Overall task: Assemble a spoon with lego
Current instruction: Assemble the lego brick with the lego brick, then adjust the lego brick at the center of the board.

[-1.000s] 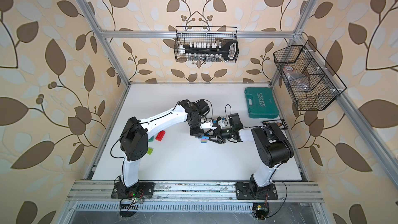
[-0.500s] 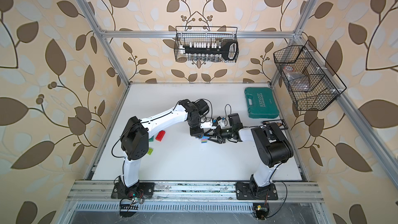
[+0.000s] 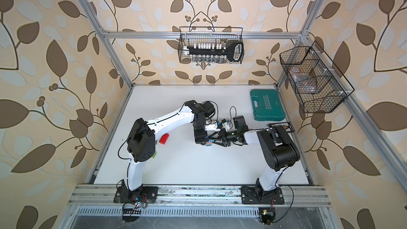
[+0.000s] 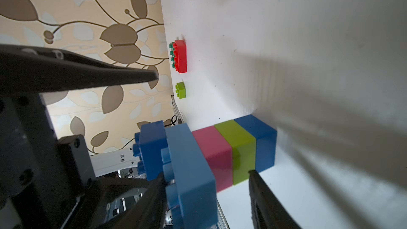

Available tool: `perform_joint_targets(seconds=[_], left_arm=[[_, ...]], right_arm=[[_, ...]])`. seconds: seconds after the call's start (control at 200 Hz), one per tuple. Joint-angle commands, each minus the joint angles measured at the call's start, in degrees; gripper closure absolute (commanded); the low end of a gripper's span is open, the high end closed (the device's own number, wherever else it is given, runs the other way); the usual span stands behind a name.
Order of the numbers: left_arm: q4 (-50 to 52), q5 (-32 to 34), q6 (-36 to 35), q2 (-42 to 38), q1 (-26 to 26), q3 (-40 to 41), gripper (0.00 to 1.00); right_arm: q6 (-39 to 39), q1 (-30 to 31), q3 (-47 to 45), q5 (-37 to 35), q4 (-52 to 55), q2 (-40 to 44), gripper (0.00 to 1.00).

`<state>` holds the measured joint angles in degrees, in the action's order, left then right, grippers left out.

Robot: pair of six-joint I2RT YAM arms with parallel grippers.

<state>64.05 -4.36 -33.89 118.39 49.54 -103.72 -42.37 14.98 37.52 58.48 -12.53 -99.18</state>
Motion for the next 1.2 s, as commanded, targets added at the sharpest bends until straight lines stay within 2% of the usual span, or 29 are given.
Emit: perform_joint_targets(seconds=[0.0, 0.215, 0.575, 0.775, 0.835, 0.92, 0.99, 1.05, 1.195], left_arm=[[2.2, 1.4, 0.0, -2.1, 0.0, -1.7, 0.01], [1.2, 1.0, -0.2, -4.8, -0.1, 0.5, 0.01], [-2.2, -0.3, 0.7, -11.0, -2.6, 4.9, 0.01], [-11.3, -1.7, 3.5, -21.3, -7.7, 13.5, 0.01], [-16.9, -0.9, 5.9, -25.9, -10.2, 17.4, 0.01], [-23.2, -1.1, 12.2, -32.1, -15.7, 21.5, 0.01], [-26.7, -1.5, 18.5, -35.3, -22.1, 23.5, 0.01], [-27.7, -3.9, 21.4, -38.7, -27.4, 24.6, 0.01], [-29.8, -4.0, 29.2, -42.5, -37.1, 28.3, 0.01]], right_arm=[[0.9, -0.2, -0.7, -7.3, 6.4, -0.5, 0.42], [0.3, -0.3, -0.2, -6.9, 6.4, 2.7, 0.3], [-1.9, -0.2, 0.5, -6.8, 7.1, 8.2, 0.24], [2.5, -3.2, 1.0, -11.6, 19.7, 17.9, 0.23], [5.5, -4.4, 2.3, -14.0, 27.4, 22.1, 0.23], [10.9, -4.1, 7.1, -21.8, 40.7, 29.3, 0.23], [13.3, -1.4, 12.2, -29.0, 48.4, 33.2, 0.23], [13.5, 3.9, 17.5, -35.5, 52.6, 33.8, 0.24], [11.6, 20.0, 30.3, -48.8, 56.9, 25.0, 0.25]])
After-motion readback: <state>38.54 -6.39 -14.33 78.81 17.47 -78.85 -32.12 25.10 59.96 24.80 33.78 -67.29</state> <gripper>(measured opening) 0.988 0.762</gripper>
